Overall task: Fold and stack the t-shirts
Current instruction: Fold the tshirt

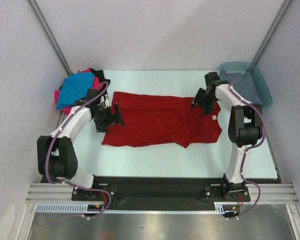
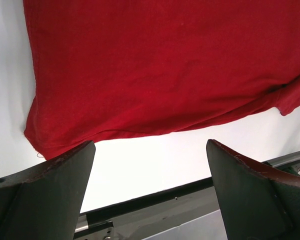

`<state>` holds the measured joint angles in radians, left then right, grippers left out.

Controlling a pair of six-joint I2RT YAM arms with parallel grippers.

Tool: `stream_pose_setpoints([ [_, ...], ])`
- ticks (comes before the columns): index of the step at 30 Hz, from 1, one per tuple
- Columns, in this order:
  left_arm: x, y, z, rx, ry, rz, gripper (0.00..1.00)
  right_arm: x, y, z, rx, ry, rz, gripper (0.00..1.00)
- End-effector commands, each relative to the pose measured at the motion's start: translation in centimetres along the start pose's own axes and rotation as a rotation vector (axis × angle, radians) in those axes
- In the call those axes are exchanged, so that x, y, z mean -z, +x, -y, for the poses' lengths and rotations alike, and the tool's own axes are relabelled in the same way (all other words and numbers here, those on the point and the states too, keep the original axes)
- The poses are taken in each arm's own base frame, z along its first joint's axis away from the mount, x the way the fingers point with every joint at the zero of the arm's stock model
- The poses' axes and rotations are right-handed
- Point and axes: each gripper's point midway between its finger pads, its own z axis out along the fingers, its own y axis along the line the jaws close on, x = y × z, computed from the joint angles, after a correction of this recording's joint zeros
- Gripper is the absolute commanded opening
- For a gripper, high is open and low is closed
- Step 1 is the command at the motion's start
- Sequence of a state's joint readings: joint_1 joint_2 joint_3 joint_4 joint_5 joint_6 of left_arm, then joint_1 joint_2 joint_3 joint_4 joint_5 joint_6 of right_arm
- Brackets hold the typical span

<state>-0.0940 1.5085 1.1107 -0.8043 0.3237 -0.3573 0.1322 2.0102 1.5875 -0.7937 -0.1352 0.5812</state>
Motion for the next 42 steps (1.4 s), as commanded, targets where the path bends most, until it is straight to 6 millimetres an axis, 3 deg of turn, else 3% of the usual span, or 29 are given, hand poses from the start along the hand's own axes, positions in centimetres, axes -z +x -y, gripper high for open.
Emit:
stream_pose_setpoints([
  [1, 0.8, -1.3, 1.4, -0.033, 0.043, 0.027, 1.00, 1.6, -2.4, -0.3, 0.037, 0.022, 0.079, 0.68],
  [6, 0.8, -1.3, 1.4, -0.037, 0.044, 0.028, 1.00, 6.4, -2.9, -1.0, 0.070, -0.006, 0.162, 0.72],
  [7, 0.7, -1.2, 1.4, -0.034, 0.043, 0.023, 1.00, 7.9, -2.2, -1.0, 0.079, -0.008, 0.157, 0.72],
  [9, 0.6, -1.3, 1.5, -0.035, 0.049, 0.030, 1.00, 8.6, -0.7, -0.4, 0.081, 0.014, 0.121, 0.72],
  [13, 0.5, -1.6, 1.9, -0.038, 0.072, 0.037, 1.00, 10.9, 3.8, -0.9, 0.113, -0.063, 0.042, 0.68],
  [16, -0.2, -1.6, 1.8, -0.036, 0.082, 0.028, 1.00, 10.8, 7.0, -1.3, 0.108, -0.113, -0.035, 0.68],
  [21, -0.7, 0.0, -0.4, 0.022, -0.031, -0.032, 1.00, 11.7, 8.9, -2.0, 0.118, -0.141, -0.030, 0.68],
  [22, -0.6, -0.2, -2.0, 0.034, -0.123, -0.010, 1.00, 11.7, 9.1, -2.5, 0.124, -0.156, -0.033, 0.68],
  [25, -0.1, 0.0, -4.3, 0.020, -0.249, -0.006, 1.00, 11.9, 9.3, -3.1, 0.139, -0.159, -0.027, 0.68],
  [28, 0.5, -0.6, -5.7, 0.004, -0.333, -0.005, 1.00, 12.0, 9.5, -3.2, 0.145, -0.152, -0.025, 0.68],
  [38, -1.4, 2.2, -7.8, 0.103, -0.284, -0.086, 1.00, 12.9, 9.8, -2.6, 0.147, -0.137, -0.009, 0.67],
  [42, -2.4, 2.9, -7.5, 0.123, -0.225, -0.115, 1.00, 13.3, 9.9, -2.5, 0.149, -0.139, -0.006, 0.67],
])
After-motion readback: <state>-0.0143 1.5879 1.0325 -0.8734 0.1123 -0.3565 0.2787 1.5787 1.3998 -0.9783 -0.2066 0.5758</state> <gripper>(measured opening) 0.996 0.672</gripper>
